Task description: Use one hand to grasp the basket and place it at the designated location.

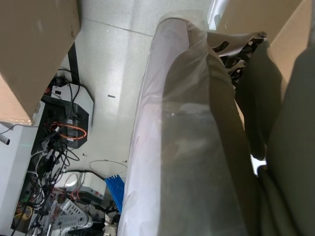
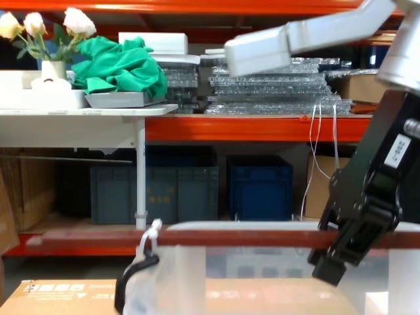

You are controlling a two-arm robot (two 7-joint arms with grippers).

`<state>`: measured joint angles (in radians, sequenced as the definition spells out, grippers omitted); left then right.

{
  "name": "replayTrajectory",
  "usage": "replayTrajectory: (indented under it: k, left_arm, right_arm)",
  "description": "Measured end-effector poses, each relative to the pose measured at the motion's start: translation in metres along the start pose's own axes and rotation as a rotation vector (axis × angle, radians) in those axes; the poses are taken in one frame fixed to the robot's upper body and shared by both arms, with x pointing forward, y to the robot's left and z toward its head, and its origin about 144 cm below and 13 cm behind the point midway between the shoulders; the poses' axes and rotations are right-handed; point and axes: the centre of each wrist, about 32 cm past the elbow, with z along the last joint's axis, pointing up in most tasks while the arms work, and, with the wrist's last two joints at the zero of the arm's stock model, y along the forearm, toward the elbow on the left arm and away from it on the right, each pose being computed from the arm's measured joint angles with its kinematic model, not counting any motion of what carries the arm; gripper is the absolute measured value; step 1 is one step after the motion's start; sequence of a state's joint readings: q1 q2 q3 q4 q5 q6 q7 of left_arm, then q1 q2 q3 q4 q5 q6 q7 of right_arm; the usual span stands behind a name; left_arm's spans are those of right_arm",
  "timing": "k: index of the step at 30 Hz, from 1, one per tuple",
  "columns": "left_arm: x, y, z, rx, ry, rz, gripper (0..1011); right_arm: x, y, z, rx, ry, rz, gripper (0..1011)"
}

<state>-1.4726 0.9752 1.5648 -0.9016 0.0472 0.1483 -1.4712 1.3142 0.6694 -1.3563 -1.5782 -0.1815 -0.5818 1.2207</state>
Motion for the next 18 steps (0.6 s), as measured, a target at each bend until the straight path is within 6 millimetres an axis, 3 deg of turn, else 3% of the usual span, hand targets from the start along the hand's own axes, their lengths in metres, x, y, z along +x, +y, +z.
replayTrajectory:
  k: [18]
  left_arm:
    - [0.000, 0.000, 0.000, 0.000, 0.000, 0.000, 0]
  right_arm:
    - [-0.035, -0.058, -0.028, -0.065, 0.181, -0.086, 237]
